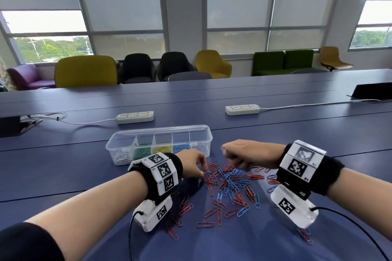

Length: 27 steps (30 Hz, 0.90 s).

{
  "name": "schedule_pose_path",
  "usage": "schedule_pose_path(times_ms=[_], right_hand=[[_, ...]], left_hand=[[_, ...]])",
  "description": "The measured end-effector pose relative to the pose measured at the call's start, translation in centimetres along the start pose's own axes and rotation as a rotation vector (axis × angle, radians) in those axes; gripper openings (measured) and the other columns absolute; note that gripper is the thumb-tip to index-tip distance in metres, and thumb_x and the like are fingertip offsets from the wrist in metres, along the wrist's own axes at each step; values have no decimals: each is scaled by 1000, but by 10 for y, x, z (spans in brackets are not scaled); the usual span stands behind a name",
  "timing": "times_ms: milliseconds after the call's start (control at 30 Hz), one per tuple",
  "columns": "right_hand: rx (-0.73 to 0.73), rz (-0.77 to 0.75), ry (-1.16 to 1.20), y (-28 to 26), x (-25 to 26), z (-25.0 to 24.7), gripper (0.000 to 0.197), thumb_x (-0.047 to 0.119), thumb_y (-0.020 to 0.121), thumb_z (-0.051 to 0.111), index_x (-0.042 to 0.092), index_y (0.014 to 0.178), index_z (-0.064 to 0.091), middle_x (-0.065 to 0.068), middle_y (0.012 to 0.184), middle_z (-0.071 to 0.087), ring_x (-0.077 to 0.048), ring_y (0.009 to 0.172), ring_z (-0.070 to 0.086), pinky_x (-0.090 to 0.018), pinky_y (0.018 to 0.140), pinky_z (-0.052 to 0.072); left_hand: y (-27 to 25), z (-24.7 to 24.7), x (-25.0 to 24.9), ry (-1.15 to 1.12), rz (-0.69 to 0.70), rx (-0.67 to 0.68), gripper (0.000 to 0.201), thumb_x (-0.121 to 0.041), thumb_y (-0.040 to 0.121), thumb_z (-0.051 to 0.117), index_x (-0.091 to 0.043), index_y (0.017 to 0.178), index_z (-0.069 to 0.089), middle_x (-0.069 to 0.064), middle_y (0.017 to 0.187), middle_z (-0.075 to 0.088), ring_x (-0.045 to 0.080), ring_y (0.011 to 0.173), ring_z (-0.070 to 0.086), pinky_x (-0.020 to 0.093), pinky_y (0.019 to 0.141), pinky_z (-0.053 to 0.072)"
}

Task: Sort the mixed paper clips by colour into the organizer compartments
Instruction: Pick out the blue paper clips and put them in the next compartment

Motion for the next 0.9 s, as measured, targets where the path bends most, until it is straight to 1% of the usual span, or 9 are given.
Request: schedule_pose_path(times_ms=[133, 233, 333, 433, 533, 600, 700, 833, 900], right_hand=[[-83, -48, 66, -2, 1, -15, 35, 20, 100, 30, 19, 65, 34, 5, 56, 27, -8, 47, 16, -20, 45, 13], [-85, -86, 22, -3, 2, -17, 32, 18, 98, 37, 14, 73, 56, 1, 57, 32, -8, 47, 23, -18, 44, 19], [-106, -85, 41, -4, -3, -20, 30, 19, 98, 40, 9, 91, 67, 0, 57, 38, -9, 47, 23, -17, 44, 22], [-108, -74, 177, -3, -10, -21, 29, 13, 98, 35, 8, 90, 63, -5, 62, 42, -8, 44, 21, -16, 43, 19], [-112, -20, 280, -2, -20, -21, 29, 9, 95, 30, 11, 78, 53, -2, 62, 46, -9, 46, 20, -21, 47, 14], [-97, 18, 290, -2, -25, -20, 29, 8, 92, 28, 13, 72, 48, 0, 61, 43, -10, 50, 19, -23, 49, 13], [-67, 63, 310, -1, -31, -16, 23, 10, 88, 31, 15, 69, 42, 2, 60, 36, -10, 52, 18, -22, 48, 13], [-6, 93, 370, 0, -35, -7, 20, 18, 85, 41, 20, 67, 33, 4, 60, 28, -8, 49, 19, -20, 46, 14], [-13, 126, 314, 0, -37, -7, 33, 27, 96, 38, 20, 64, 32, 5, 59, 25, -8, 48, 17, -18, 44, 14]], left_hand=[[3, 1, 0, 16, -9, -10, 26, -26, 84, 67, -14, 107, 65, 2, 117, 59, 18, 109, 55, 23, 89, 38], [5, 4, 0, 53, -31, 18, 24, -24, 85, 66, -10, 104, 67, 7, 112, 65, 13, 88, 54, 20, 75, 37], [6, 8, 4, 30, -53, 63, 25, -24, 87, 64, -7, 104, 69, 7, 110, 68, 8, 84, 51, 19, 75, 38], [5, 6, 7, -12, -62, 69, 22, -25, 89, 62, -7, 100, 69, 4, 96, 67, 8, 83, 52, 19, 77, 39], [5, -4, 11, -126, -65, 30, 10, -22, 89, 62, -14, 84, 63, -8, 71, 55, 4, 65, 49, 9, 60, 38], [4, -8, 12, -158, -62, 35, 9, -21, 89, 62, -13, 85, 62, -11, 68, 52, 0, 63, 47, 4, 58, 35], [3, -8, 16, -187, -66, 50, 16, -21, 89, 62, -19, 75, 56, -10, 71, 52, 3, 67, 48, 11, 65, 37], [-1, -5, 20, -367, -109, 81, 14, -15, 91, 59, -10, 103, 64, -3, 81, 55, 6, 66, 44, 17, 59, 37], [-5, 1, 21, -591, -171, 134, 13, -11, 95, 51, -12, 100, 63, -1, 74, 51, 7, 56, 35, 16, 48, 29]])
Point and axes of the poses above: each hand's wrist, its own y-axis towards the middle knuckle, its own z-axis out of the palm, x = y × z, the point moved 9 cm from there along y, towards the middle knuckle
